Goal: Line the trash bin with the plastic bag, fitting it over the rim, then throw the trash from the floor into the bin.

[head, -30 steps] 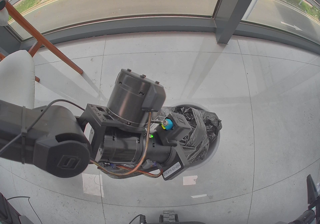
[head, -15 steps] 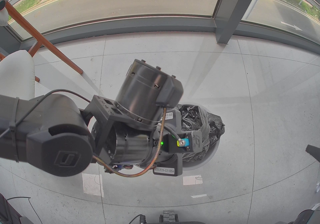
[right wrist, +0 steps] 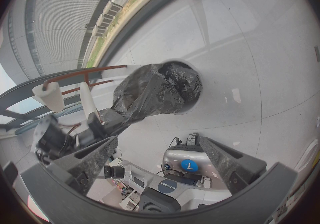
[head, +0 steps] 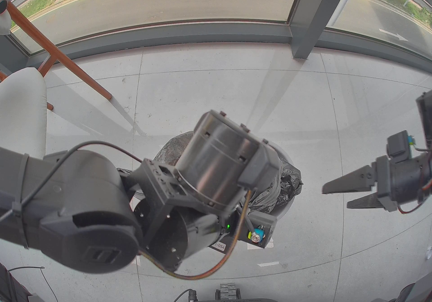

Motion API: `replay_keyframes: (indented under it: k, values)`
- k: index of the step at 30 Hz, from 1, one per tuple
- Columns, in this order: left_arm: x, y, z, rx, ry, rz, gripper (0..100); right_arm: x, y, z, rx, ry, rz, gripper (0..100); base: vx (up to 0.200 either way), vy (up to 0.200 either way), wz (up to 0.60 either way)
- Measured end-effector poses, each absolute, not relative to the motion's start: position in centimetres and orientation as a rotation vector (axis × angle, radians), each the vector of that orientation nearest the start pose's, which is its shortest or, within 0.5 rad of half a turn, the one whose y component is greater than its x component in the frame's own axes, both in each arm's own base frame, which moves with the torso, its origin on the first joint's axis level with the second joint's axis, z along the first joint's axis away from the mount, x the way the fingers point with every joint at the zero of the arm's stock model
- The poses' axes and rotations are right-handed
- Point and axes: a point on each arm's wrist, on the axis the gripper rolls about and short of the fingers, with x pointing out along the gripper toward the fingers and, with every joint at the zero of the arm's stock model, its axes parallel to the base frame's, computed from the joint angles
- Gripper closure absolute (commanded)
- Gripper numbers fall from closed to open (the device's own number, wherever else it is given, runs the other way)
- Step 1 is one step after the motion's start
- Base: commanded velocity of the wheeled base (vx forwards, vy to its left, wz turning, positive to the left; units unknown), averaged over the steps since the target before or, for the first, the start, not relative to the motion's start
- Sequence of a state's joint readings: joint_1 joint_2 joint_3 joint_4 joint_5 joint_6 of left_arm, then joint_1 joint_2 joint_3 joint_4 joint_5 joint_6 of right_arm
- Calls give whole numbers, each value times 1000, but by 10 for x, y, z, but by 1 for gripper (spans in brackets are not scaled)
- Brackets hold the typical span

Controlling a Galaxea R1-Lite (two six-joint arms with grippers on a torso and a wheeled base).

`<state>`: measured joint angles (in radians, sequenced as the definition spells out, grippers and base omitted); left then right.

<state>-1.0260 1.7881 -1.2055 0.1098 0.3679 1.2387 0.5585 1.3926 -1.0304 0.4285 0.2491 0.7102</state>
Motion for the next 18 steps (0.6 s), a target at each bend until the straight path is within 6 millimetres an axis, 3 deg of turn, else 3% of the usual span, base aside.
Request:
replay_keyframes:
  k: [8,18]
  values:
    - [168,-283,192,1644,61,-912,100,221,147,221,494,1103,419,0,0,0,0]
    - [167,-282,189,1652,70,-916,100,239,153,202,465,1156,383,0,0,0,0]
